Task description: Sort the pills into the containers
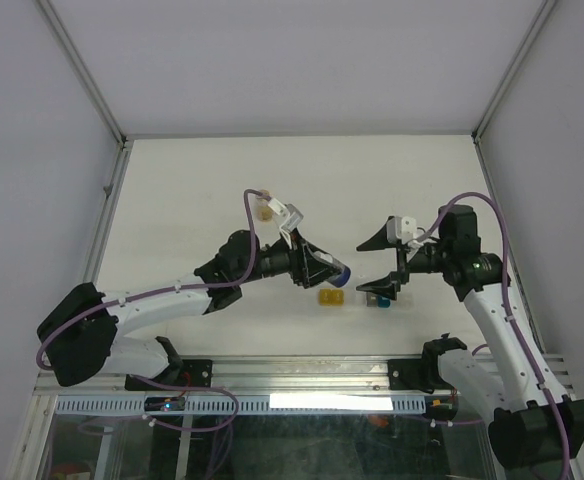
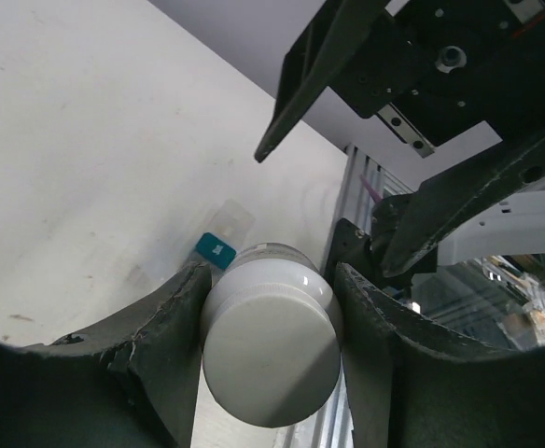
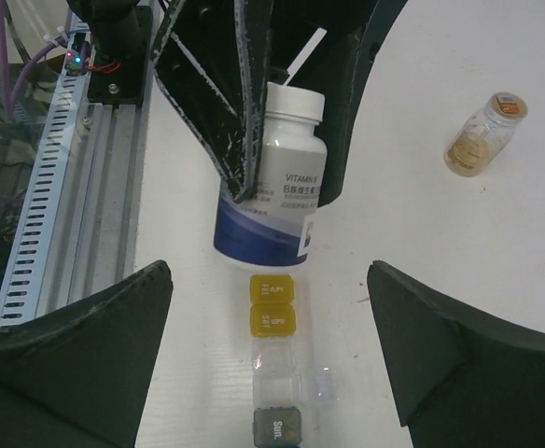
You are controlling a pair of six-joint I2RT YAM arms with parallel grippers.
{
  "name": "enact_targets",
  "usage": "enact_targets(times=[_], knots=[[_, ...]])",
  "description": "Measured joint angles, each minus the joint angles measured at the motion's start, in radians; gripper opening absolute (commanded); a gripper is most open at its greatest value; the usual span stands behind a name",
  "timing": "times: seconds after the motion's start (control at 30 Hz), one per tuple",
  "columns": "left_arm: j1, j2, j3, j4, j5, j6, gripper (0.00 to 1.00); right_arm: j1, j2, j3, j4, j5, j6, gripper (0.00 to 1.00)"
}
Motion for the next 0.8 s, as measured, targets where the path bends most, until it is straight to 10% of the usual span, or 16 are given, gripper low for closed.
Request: enact_targets(times=[0.8], knots=[[-0.154,0.106,0.077,0.036,-0.328,-0.143,0.0,0.088,-0.06,-0.142,0.271,0.143,0.122,0.88]])
